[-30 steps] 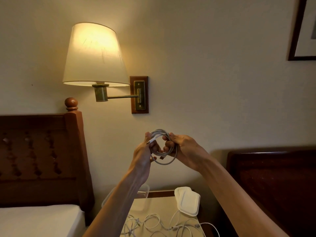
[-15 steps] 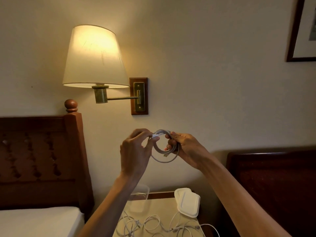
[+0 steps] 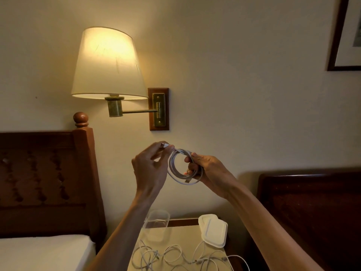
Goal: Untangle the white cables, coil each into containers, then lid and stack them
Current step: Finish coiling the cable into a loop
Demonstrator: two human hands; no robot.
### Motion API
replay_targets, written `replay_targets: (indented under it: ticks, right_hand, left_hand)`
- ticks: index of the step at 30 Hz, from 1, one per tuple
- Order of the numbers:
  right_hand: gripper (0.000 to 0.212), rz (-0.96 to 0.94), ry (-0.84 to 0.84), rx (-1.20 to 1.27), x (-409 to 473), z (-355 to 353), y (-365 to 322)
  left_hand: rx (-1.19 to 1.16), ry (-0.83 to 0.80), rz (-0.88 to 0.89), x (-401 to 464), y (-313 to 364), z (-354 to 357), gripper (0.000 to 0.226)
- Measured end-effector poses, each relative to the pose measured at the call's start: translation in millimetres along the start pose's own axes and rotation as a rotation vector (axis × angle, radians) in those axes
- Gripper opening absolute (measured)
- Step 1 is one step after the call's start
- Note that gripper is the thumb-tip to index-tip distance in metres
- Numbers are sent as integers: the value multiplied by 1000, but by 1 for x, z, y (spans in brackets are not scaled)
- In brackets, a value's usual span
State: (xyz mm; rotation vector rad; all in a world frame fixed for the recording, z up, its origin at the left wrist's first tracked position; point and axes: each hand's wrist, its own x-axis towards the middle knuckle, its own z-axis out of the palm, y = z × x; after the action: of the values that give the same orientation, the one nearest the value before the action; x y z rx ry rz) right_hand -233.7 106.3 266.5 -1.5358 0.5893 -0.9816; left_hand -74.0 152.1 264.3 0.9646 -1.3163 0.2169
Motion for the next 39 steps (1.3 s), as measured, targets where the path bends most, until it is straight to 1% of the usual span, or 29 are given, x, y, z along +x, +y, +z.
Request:
replay_targets:
  ticks: [2,5,7,10,12,14,16,18,20,22,23,25,27,30,33,36,37,38,39]
  right_hand:
    - [37,-7,-2,-24,2,1,-1]
    - [36,-3,-7,-47,0,-5,2]
    - [36,0,-3,-10,-3,-8,9]
    - [37,-50,58,6,-3,-10,9]
    - [39,-92,113,26,0,-13,5]
    - [41,-93,131,93,2,-18,2]
    - [42,-75,129,127,3,-21,1]
    - [42,-47,115,113,4,-20,0]
    - [42,-9,87,87,4,-16,-2]
    - [42,27,54,89,4,-11,-4]
    - [41,42,40,103,3,-9,-5]
    - [40,61,24,129,1,-5,-6]
    - [40,71,28,115,0,-1,-7]
    - [40,59,62,75,0,3,-5]
    - [39,35,110,26,2,3,-5]
    - [38,18,175,-30,4,0,-4]
    - [38,11,193,-67,5,-1,-2]
    - [39,6,204,-91,6,-2,-1]
    - [39,0,211,-101,6,-2,0]
  left_hand:
    - [-78,18,-59,2,-1,-1,13]
    - [-276,86,-243,8,-1,-8,20]
    - [-371,119,-308,13,-1,-14,23]
    - [-477,116,-443,11,-3,-16,18]
    - [-540,33,-552,6,-13,-20,16]
    - [-581,-115,-621,-1,-28,-28,17]
    - [-514,-240,-616,-11,-42,-32,17]
    - [-317,-346,-517,-20,-48,-28,14]
    - [-131,-423,-426,-25,-51,-22,10]
    - [-49,-472,-432,-22,-50,-17,7]
    - [-101,-481,-505,-20,-47,-15,6]
    - [-336,-489,-718,-16,-36,-8,11]
    - [-566,-516,-870,-13,-25,-2,18]
    - [-787,-545,-985,-15,-18,4,23]
    - [-930,-634,-1037,-20,-14,7,23]
    - [-1128,-625,-1151,-22,-14,7,30]
    - [-1136,-618,-1171,-21,-12,7,37]
    - [-1060,-606,-1155,-22,-8,9,43]
    - [-927,-593,-1110,-22,-3,11,48]
